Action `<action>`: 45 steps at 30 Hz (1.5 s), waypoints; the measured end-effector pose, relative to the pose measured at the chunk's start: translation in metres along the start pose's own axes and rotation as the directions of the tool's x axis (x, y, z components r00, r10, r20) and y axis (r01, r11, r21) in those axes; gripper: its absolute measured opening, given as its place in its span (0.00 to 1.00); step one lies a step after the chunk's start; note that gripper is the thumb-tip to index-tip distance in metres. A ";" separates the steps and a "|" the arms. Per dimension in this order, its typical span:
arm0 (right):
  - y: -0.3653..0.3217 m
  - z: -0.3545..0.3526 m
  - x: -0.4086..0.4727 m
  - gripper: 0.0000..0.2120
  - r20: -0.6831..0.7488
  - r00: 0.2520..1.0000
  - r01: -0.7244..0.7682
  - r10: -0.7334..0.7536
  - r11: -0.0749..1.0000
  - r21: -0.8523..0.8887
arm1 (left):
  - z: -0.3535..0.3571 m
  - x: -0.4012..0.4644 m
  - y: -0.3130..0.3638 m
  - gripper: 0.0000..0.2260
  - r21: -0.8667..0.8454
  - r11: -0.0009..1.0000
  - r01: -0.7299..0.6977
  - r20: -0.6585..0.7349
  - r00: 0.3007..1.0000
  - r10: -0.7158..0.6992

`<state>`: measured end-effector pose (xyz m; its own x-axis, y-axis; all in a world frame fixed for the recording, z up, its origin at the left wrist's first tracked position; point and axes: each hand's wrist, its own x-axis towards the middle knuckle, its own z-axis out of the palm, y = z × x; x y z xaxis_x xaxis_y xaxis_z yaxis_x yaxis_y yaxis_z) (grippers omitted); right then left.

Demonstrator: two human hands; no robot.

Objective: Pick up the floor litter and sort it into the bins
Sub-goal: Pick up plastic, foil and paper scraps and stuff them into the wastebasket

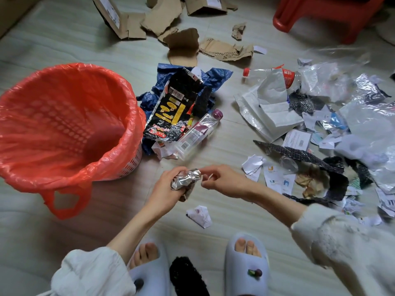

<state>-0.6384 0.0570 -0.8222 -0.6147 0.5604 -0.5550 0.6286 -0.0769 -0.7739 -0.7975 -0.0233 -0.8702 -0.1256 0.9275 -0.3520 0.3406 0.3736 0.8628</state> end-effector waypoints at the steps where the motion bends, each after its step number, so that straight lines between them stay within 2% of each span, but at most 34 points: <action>1: 0.001 0.005 0.003 0.18 0.038 0.999 -0.002 0.005 0.998 -0.064 | -0.001 0.001 -0.003 0.20 0.058 0.998 0.015 -0.024 1.000 -0.013; 4: 0.016 0.020 0.015 0.21 -0.027 0.997 -0.079 0.074 0.962 -0.262 | -0.007 0.002 -0.009 0.06 0.244 0.968 0.056 -0.052 0.998 -0.044; 5: 0.025 0.023 0.018 0.22 -0.051 0.994 -0.105 0.093 0.931 -0.349 | -0.009 0.002 -0.010 0.05 0.276 0.958 0.079 -0.071 0.996 -0.061; 8: 0.050 0.036 0.025 0.25 0.035 0.989 -0.082 0.147 0.718 -0.691 | -0.019 0.001 -0.020 0.05 0.317 0.934 0.166 -0.171 0.978 -0.116; 10: 0.065 0.057 0.024 0.27 0.077 0.977 -0.059 0.197 0.603 -0.796 | -0.022 -0.006 -0.026 0.08 0.308 0.934 0.181 -0.219 0.969 -0.116; 13: 0.083 0.088 0.025 0.29 0.072 0.985 -0.036 0.158 0.593 -0.804 | -0.022 -0.012 -0.030 0.04 0.193 0.956 0.223 -0.210 0.961 -0.182; 15: 0.094 0.097 0.031 0.25 0.066 0.995 0.009 0.075 0.582 -0.813 | -0.019 -0.011 -0.034 0.03 0.172 0.950 0.261 -0.177 0.957 -0.231; 17: 0.104 0.107 0.036 0.17 0.049 0.999 0.026 0.022 0.603 -0.798 | -0.015 -0.014 -0.045 0.07 0.222 0.938 0.265 -0.103 0.963 -0.248; 20: 0.109 0.119 0.038 0.17 0.110 0.994 0.078 0.002 0.692 -0.718 | -0.014 -0.023 -0.056 0.14 0.250 0.927 0.280 -0.033 0.959 -0.281; 22: 0.109 0.119 0.042 0.16 0.125 0.992 0.088 -0.005 0.738 -0.669 | -0.013 -0.022 -0.059 0.17 0.237 0.917 0.320 -0.049 0.947 -0.318; 24: 0.108 0.119 0.041 0.17 0.122 0.992 0.090 -0.019 0.789 -0.608 | -0.009 -0.019 -0.059 0.16 0.235 0.904 0.358 -0.104 0.934 -0.343; 26: 0.110 0.128 0.031 0.17 0.199 0.980 0.108 0.002 0.833 -0.543 | -0.003 -0.021 -0.056 0.14 0.235 0.894 0.382 -0.166 0.922 -0.351; 27: 0.112 0.137 0.026 0.16 0.282 0.959 0.144 0.010 0.843 -0.518 | -0.002 -0.023 -0.055 0.15 0.245 0.896 0.369 -0.185 0.925 -0.331; 30: 0.115 0.167 0.011 0.12 0.526 0.850 0.360 -0.014 0.745 -0.561 | 0.000 -0.026 -0.054 0.16 0.274 0.921 0.276 -0.202 0.953 -0.226; 34: 0.121 0.189 0.001 0.14 0.546 0.837 0.483 -0.041 0.525 -0.701 | -0.002 -0.030 -0.050 0.15 0.297 0.931 0.214 -0.255 0.957 -0.138; 37: 0.128 0.195 -0.010 0.07 0.579 0.806 0.570 -0.118 0.417 -0.708 | -0.006 -0.034 -0.052 0.12 0.285 0.933 0.220 -0.267 0.953 -0.143; 39: 0.135 0.197 -0.011 0.08 0.559 0.813 0.572 -0.163 0.409 -0.712 | -0.008 -0.034 -0.055 0.12 0.271 0.930 0.250 -0.264 0.948 -0.178; 41: 0.132 0.193 -0.011 0.13 0.541 0.827 0.535 -0.152 0.508 -0.675 | -0.008 -0.031 -0.057 0.12 0.264 0.928 0.263 -0.259 0.946 -0.194; 42: 0.128 0.186 -0.010 0.14 0.525 0.846 0.479 -0.094 0.564 -0.672 | -0.008 -0.030 -0.057 0.12 0.264 0.929 0.261 -0.248 0.949 -0.196; 43: 0.129 0.178 -0.002 0.15 0.456 0.888 0.396 -0.052 0.588 -0.705 | -0.007 -0.028 -0.057 0.12 0.264 0.931 0.251 -0.230 0.954 -0.192; 45: 0.129 0.153 0.017 0.14 0.266 0.962 0.241 -0.058 0.634 -0.734 | -0.004 -0.023 -0.054 0.11 0.264 0.940 0.217 -0.189 0.967 -0.170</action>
<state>-0.6399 -0.0694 -0.9782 -0.7544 0.3246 -0.5705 0.6006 0.6919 -0.4006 -0.8169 -0.0649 -0.9067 -0.3559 0.8355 -0.4187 0.5388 0.5495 0.6385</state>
